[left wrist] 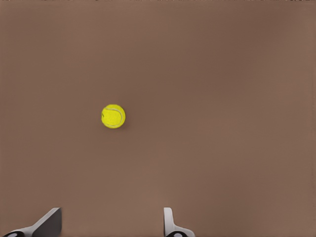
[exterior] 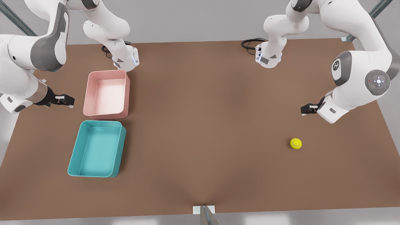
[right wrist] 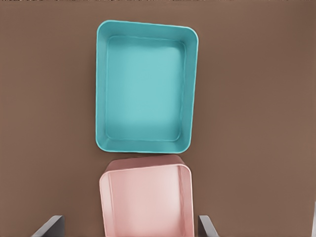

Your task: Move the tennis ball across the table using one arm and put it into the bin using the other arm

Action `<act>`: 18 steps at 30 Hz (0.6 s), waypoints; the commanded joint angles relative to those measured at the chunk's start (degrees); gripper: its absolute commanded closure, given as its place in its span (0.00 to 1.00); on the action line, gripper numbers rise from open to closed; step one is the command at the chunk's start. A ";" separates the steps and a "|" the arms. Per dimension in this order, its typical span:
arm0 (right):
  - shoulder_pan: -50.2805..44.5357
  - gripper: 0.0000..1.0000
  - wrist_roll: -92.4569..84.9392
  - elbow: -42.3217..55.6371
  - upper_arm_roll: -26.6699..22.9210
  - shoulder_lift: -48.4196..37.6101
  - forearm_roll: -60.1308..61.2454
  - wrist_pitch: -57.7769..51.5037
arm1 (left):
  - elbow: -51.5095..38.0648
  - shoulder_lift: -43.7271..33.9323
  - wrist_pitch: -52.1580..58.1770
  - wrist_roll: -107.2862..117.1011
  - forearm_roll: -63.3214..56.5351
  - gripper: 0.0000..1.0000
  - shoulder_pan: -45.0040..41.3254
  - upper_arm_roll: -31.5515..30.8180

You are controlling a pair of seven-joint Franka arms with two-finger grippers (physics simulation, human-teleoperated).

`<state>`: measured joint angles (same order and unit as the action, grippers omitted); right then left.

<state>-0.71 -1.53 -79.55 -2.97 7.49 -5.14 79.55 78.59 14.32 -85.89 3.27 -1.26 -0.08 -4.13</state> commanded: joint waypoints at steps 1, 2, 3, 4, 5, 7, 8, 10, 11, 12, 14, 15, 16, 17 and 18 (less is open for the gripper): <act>0.00 0.00 1.00 -0.08 -0.02 -0.02 0.22 1.66 | -0.02 -0.08 -1.47 2.35 0.11 0.00 0.00 0.00; 0.00 0.00 0.92 -0.08 -0.11 0.07 0.22 1.66 | -0.02 -0.08 -1.47 2.35 0.11 0.00 -0.09 0.00; 0.00 0.00 1.44 -0.08 -0.19 0.24 0.48 1.66 | -0.02 -0.08 -1.47 2.44 0.11 0.00 -0.09 0.00; 0.09 0.00 1.27 -0.78 -0.37 0.16 1.27 1.66 | -0.02 -0.08 -1.47 2.35 0.11 0.00 -0.09 0.00; 0.00 0.00 1.18 -1.31 -0.37 0.15 1.19 1.57 | -0.02 0.36 -1.48 2.00 -0.15 0.46 -0.09 0.00; 0.00 0.00 1.44 -1.75 -0.37 0.15 0.66 1.57 | 0.07 4.13 -2.08 1.39 -0.24 0.79 0.08 0.70; -0.08 0.00 1.44 -1.93 -0.28 0.33 0.66 1.66 | 0.60 6.33 -8.57 -14.98 -2.51 0.79 0.26 0.96; -0.26 0.00 1.53 -3.25 -0.28 0.33 0.92 1.66 | 2.09 10.11 -17.81 -40.16 -4.73 0.79 3.32 2.46; -0.26 0.00 1.53 -3.34 -0.28 0.33 0.92 1.66 | 2.44 12.66 -20.70 -40.71 1.86 0.79 5.18 2.55; -0.26 0.00 1.53 -3.42 -0.28 0.42 0.92 1.75 | 3.94 13.01 -24.85 -44.13 1.96 0.79 5.53 2.55; -0.35 0.00 1.53 -3.42 -0.28 0.51 0.92 1.84 | 6.13 14.68 -33.37 -65.83 0.91 0.79 5.80 2.64; -0.35 0.00 1.62 -3.68 -0.28 0.51 1.01 1.92 | 7.19 14.86 -36.18 -69.97 -3.20 0.79 5.62 2.64; -0.44 0.00 1.62 -3.77 -0.28 0.59 1.01 2.01 | 8.50 15.47 -37.07 -73.21 -6.39 0.79 5.36 2.55; -0.44 0.00 1.62 -4.21 -0.28 0.51 1.01 2.19 | 9.65 15.91 -37.16 -86.10 -6.39 0.79 5.62 2.55; -0.44 0.00 1.62 -4.21 -0.28 0.51 1.01 2.19 | 9.65 16.44 -37.07 -94.46 -6.39 0.79 5.88 2.64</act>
<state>-1.14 -0.59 -83.66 -3.23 8.10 -4.20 81.40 87.81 30.72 -113.11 -25.48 -5.74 5.80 -1.52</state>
